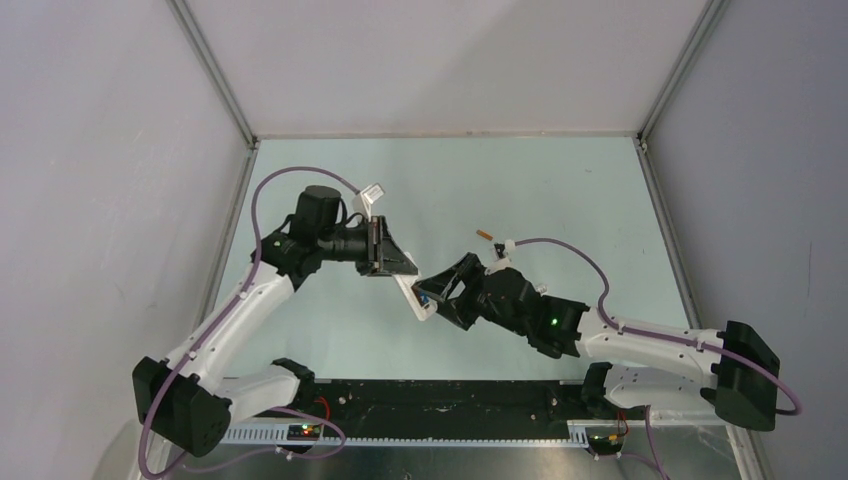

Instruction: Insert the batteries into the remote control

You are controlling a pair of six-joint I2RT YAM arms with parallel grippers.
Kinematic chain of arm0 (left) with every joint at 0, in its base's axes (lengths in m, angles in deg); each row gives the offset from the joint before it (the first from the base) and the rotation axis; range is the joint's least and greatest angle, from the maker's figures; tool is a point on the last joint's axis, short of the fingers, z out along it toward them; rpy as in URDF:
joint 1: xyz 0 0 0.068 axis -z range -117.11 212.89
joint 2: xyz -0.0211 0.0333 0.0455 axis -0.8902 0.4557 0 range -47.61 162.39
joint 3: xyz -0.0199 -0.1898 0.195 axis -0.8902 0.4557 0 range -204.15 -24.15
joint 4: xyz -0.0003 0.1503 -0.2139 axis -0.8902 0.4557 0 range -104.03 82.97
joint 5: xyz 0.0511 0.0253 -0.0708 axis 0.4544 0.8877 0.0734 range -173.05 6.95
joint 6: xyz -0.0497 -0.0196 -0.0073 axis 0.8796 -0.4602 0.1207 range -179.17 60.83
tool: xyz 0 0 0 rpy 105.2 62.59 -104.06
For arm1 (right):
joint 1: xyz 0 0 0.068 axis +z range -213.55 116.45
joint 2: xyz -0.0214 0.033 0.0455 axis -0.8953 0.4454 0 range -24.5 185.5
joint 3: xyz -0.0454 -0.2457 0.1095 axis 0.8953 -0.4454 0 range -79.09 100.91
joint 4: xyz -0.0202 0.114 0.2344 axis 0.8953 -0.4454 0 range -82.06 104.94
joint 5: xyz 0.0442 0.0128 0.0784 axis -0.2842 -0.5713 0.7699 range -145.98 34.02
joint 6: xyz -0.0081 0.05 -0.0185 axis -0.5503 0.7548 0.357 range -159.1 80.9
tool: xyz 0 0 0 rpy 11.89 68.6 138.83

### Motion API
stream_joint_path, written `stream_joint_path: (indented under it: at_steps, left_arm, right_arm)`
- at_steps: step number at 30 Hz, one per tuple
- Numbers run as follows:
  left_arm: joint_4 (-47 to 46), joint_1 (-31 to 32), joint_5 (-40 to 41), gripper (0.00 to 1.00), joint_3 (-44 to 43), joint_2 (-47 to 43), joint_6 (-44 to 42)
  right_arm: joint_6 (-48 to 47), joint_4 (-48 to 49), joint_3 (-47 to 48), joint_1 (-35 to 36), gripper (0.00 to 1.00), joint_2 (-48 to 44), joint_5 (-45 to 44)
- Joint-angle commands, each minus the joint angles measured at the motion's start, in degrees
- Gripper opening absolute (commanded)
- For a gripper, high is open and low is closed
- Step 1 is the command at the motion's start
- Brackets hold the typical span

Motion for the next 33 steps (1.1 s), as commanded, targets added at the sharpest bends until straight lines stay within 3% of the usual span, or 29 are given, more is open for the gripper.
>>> stream_joint_path:
  at_steps: [1, 13, 33]
  left_arm:
    - [-5.9, 1.1, -9.8, 0.00, -3.0, -2.6, 8.4]
    - [-6.4, 1.1, -9.0, 0.00, -3.0, -4.0, 10.4]
    - [-6.8, 1.1, -10.4, 0.00, -4.7, -4.6, 14.7]
  right_arm:
    - [-1.3, 10.8, -0.6, 0.3, 0.60, 1.1, 2.1]
    - [-0.4, 10.2, -2.4, 0.1, 0.68, -0.2, 0.1]
    - [-10.0, 13.3, -2.4, -0.9, 0.77, 0.2, -1.0]
